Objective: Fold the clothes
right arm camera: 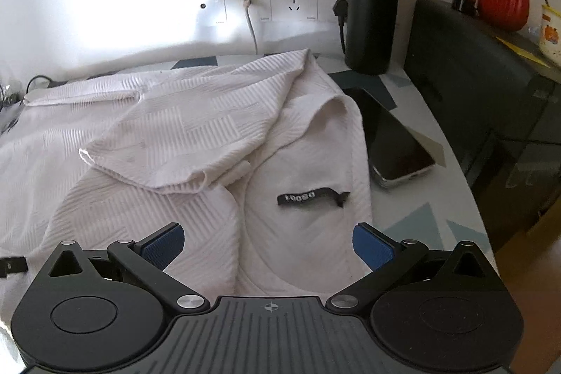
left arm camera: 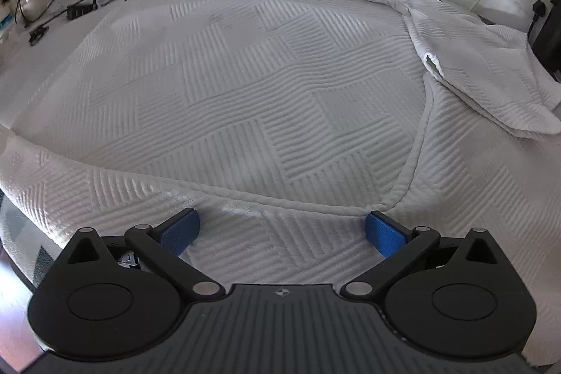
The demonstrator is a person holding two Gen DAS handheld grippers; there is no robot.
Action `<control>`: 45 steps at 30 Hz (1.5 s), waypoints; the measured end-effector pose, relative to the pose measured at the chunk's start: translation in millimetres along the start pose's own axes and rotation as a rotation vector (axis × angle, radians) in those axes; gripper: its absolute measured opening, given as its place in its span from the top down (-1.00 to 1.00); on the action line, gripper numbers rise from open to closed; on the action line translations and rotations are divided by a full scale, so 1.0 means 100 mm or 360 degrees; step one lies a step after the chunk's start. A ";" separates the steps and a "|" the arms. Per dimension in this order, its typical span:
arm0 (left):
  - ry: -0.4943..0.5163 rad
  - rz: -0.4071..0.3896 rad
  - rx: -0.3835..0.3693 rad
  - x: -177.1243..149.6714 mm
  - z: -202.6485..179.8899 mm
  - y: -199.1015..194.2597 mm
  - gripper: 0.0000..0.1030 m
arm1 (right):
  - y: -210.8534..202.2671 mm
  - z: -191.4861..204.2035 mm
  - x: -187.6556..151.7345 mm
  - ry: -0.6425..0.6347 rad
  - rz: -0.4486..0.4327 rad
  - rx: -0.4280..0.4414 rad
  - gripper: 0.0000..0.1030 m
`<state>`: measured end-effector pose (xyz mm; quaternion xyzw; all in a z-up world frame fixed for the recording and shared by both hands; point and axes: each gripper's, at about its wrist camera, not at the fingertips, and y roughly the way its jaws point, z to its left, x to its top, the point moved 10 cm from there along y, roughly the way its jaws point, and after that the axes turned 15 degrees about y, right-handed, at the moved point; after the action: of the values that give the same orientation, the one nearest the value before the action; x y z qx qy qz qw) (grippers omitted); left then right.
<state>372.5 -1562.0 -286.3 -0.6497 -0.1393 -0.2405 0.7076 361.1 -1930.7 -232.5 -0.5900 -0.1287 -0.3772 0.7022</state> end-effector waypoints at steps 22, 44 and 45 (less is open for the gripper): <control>-0.0102 -0.0426 -0.0335 -0.34 1.48 -0.74 -0.90 | -0.67 0.20 -0.56 0.0402 -0.0244 -0.0290 -0.99; -0.0894 -0.0249 -0.0494 -1.02 3.25 -0.16 0.19 | -0.86 0.59 -1.27 0.0590 -0.0227 -0.0312 -0.98; -0.0902 -0.0253 -0.0493 -1.03 3.26 -0.14 0.19 | -0.87 0.58 -1.27 0.0607 -0.0228 -0.0312 -0.98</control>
<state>315.4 -1224.8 -288.6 -0.7776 -0.3426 -0.1231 0.5126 230.1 -1831.0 -232.9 -0.5627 0.0021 -0.5417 0.6245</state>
